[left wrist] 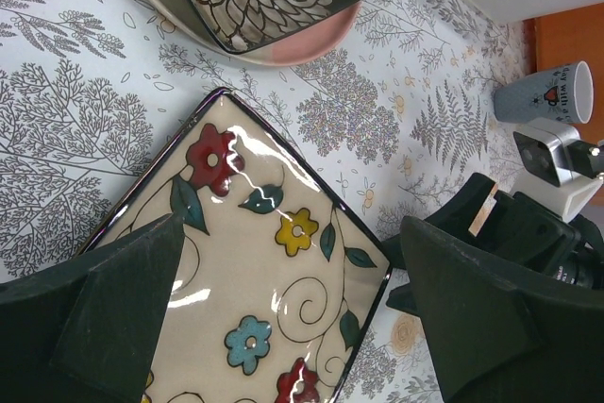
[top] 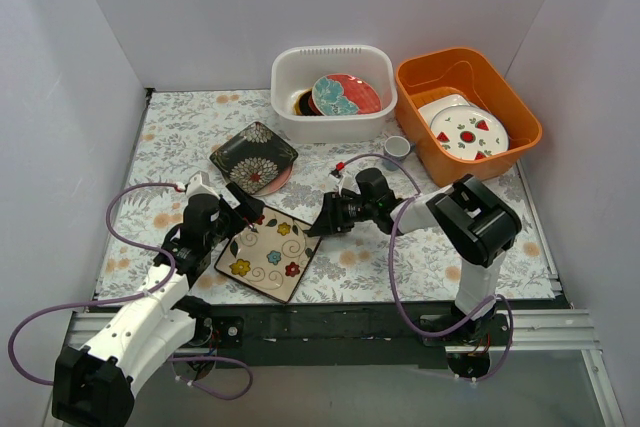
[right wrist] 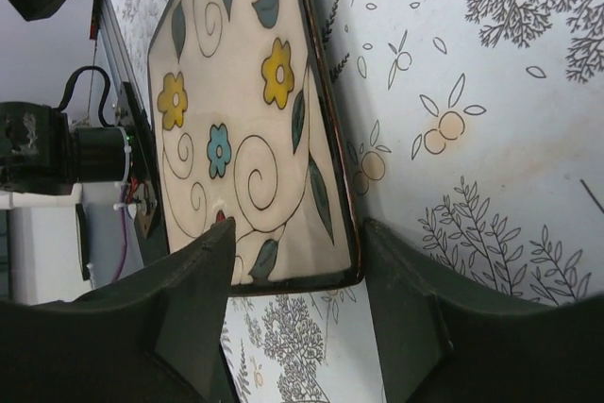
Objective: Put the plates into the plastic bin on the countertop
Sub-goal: Move the plate to the center of the board.
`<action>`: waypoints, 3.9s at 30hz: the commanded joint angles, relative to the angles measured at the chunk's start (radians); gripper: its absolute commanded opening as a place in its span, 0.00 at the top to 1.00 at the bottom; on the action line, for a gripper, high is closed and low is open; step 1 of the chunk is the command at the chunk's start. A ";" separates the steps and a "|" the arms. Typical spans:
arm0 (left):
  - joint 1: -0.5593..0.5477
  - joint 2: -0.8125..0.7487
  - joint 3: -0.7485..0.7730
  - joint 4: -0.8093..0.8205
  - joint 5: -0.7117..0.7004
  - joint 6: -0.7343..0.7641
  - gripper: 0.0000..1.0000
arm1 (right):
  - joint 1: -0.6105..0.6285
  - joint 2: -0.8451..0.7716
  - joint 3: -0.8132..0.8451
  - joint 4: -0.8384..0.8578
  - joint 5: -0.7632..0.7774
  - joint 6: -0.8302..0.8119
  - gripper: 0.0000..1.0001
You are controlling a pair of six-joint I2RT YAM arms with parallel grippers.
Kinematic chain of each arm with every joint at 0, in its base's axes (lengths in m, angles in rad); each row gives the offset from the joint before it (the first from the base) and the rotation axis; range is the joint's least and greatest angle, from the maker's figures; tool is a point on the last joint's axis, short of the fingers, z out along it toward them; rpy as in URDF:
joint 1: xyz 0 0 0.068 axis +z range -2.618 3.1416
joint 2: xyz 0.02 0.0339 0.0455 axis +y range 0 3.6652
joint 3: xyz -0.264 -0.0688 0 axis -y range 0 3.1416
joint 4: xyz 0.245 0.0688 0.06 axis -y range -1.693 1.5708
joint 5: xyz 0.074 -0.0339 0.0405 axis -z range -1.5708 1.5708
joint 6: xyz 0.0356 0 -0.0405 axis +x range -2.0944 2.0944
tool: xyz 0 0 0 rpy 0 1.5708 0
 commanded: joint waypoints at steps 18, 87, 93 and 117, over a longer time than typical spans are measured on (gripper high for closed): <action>0.004 0.007 0.019 0.041 -0.014 0.073 0.02 | 0.049 0.122 0.010 -0.023 0.034 0.027 0.99; 0.003 0.485 -0.404 1.032 0.439 -0.171 0.11 | -0.310 -0.223 -0.173 -0.359 0.123 -0.278 0.99; -0.019 0.697 -0.327 1.237 0.614 -0.168 0.28 | -0.310 -0.231 -0.159 -0.376 0.115 -0.288 0.99; -0.114 1.074 -0.153 1.654 0.703 -0.263 1.00 | -0.308 -0.277 -0.176 -0.359 0.055 -0.301 0.99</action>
